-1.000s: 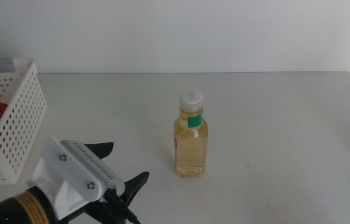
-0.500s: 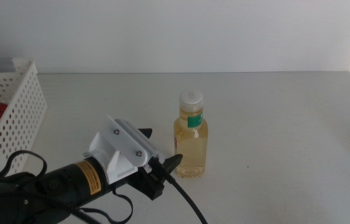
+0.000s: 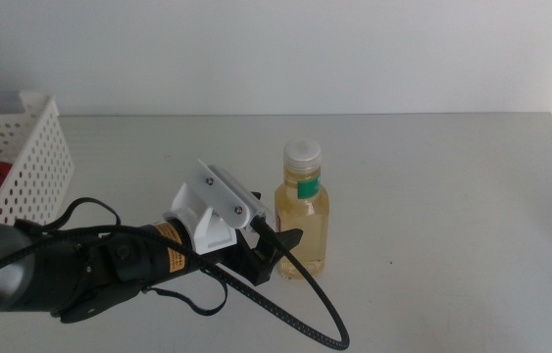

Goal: Use arms to grab the bottles and put them into the dustbin to the left of the table.

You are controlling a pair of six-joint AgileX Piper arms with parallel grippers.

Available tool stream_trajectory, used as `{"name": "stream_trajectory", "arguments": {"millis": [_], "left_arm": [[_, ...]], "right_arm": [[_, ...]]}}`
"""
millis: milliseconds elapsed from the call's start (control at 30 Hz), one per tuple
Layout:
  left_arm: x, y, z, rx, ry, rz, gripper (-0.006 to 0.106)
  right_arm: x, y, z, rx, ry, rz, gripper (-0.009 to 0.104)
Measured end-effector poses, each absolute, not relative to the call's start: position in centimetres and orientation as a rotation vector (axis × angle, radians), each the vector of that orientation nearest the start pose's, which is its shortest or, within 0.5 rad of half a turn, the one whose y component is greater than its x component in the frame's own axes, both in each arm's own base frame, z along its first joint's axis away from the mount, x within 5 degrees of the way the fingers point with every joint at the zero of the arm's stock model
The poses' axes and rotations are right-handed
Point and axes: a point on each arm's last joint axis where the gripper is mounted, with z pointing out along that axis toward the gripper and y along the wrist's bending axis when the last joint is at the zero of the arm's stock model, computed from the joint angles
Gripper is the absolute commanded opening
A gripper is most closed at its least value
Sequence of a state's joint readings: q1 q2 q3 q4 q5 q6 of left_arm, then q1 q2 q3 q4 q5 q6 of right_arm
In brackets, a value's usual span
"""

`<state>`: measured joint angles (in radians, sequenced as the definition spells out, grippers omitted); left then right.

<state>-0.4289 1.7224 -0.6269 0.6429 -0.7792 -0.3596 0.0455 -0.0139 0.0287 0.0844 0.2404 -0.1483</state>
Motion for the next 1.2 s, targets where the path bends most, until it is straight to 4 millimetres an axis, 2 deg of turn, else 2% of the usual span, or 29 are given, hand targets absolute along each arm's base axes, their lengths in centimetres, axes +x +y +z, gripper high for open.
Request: {"name": "stream_trajectory", "arguments": {"millis": [433,700,933,1000,1067,1200], "left_arm": [[30.2,-19.0,15.7,0.863,1.739,-0.718,0.091],[31.4,-21.2,14.8,0.865,1.733,-0.752,0.091],[32.3,-22.1,13.8,0.814,1.757,-0.762,0.090],[32.4,-22.1,13.7,0.799,1.762,-0.763,0.086],[32.4,-22.1,13.7,0.792,1.764,-0.765,0.077],[32.4,-22.2,13.7,0.789,1.764,-0.765,0.046]], "right_arm": [[5.5,0.4,18.3,-0.112,1.734,0.002,0.062],[5.5,0.4,18.3,-0.112,1.734,0.002,0.062],[5.5,0.4,18.3,-0.112,1.734,0.002,0.062],[5.5,0.4,18.3,-0.112,1.734,0.002,0.062],[5.5,0.4,18.3,-0.112,1.734,0.002,0.062],[5.5,0.4,18.3,-0.112,1.734,0.002,0.062]]}}
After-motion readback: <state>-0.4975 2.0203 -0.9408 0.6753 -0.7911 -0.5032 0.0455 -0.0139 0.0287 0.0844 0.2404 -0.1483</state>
